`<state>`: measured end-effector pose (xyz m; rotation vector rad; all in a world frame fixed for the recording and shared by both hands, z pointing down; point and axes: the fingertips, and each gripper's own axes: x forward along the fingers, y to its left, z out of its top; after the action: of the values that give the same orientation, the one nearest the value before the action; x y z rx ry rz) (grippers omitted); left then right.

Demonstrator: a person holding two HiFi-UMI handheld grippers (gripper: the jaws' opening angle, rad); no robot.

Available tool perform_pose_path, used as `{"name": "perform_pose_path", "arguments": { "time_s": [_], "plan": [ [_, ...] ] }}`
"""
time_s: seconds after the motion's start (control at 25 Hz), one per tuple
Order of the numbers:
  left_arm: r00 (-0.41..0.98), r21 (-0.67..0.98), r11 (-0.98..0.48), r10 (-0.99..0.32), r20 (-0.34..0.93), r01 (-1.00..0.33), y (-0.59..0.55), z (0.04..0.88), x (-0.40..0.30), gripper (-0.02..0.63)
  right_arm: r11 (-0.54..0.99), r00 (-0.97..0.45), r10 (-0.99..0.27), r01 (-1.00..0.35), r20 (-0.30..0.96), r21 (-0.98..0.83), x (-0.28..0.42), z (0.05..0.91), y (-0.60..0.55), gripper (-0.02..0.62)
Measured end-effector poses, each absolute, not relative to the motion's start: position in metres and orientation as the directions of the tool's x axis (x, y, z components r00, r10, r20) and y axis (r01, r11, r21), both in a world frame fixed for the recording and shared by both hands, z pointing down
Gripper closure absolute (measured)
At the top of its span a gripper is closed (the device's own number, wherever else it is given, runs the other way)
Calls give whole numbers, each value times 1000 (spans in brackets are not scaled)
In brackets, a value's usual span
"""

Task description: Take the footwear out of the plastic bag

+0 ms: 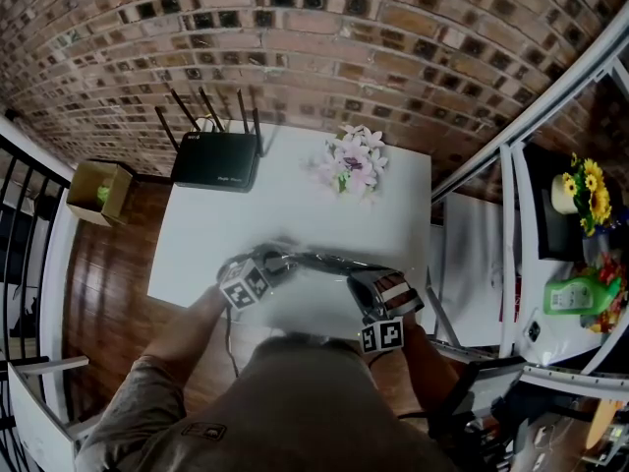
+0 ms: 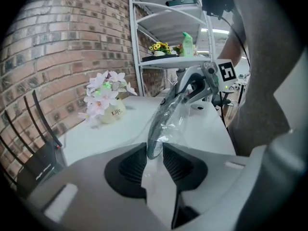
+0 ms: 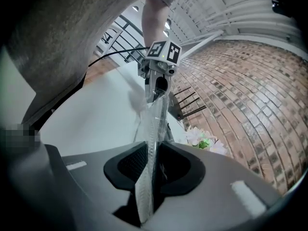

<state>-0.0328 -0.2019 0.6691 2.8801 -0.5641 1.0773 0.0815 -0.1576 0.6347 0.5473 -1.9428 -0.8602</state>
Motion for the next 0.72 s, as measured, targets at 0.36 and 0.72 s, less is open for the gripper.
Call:
{"name": "perform_pose_path", "arguments": {
  "time_s": [0.36,0.72],
  "plan": [
    [745,0,-962,-211,633,-273,-193,670,-25,451,653,-547,-640,-17,540,757,74,625,-154,500],
    [737,-41,-964,-227,637,-261,-190,673,-17,476,712,-546,-606,-46,579,701,77,633,-152,491]
  ]
}}
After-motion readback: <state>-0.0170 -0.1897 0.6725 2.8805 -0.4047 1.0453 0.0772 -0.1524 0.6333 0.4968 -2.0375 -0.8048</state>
